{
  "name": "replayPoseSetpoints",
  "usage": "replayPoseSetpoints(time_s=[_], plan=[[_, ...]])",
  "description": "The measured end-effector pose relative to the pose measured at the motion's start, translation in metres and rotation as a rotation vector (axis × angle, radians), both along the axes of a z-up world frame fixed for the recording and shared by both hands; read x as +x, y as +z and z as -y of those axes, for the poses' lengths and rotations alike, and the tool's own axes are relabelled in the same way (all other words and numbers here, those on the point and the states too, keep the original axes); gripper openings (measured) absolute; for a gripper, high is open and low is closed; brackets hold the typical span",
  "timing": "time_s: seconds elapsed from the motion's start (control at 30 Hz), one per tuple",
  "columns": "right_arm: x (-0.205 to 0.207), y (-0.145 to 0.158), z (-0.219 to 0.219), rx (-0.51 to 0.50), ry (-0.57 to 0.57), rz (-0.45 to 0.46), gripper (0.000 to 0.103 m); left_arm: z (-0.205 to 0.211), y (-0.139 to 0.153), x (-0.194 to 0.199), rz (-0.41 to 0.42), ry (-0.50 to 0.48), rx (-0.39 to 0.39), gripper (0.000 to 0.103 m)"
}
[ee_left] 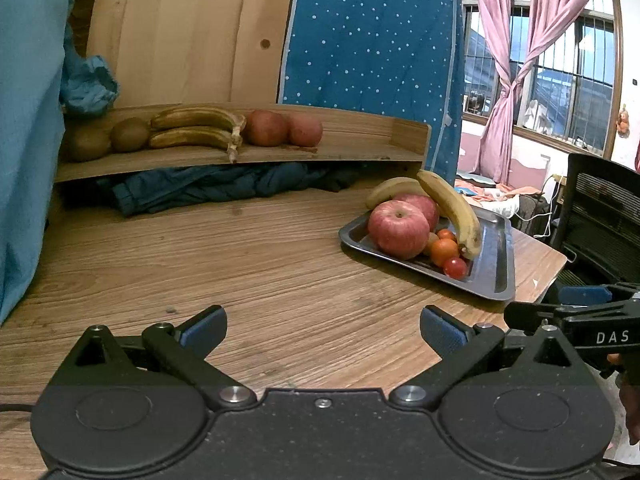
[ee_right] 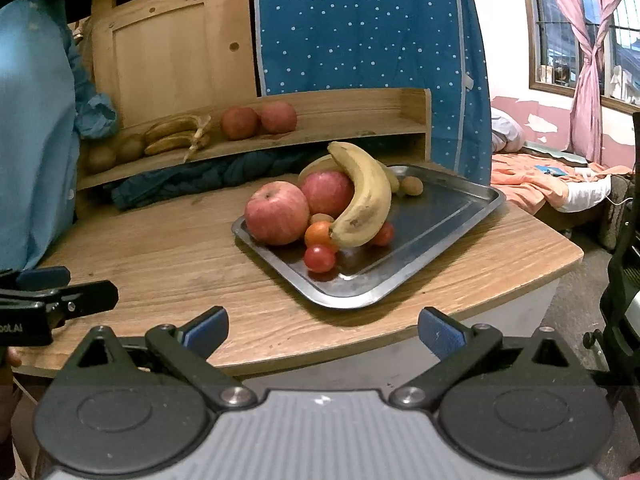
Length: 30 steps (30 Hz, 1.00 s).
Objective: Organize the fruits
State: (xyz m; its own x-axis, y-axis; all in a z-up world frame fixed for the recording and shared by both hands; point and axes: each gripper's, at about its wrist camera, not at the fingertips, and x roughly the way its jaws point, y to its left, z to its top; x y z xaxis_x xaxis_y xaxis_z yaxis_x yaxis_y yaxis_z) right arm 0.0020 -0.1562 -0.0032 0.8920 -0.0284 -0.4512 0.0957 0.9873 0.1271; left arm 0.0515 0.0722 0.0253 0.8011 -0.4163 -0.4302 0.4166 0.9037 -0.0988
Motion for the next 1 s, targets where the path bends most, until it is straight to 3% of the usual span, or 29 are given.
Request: replayPoseSetpoints(time_s=[1.0], plan=[[0.0027, -0.0013, 0.0036, 0.013, -0.009, -0.018, 0.103, 0.0051, -0.0005, -0.0011, -0.004, 0.003, -0.002, 0.102]])
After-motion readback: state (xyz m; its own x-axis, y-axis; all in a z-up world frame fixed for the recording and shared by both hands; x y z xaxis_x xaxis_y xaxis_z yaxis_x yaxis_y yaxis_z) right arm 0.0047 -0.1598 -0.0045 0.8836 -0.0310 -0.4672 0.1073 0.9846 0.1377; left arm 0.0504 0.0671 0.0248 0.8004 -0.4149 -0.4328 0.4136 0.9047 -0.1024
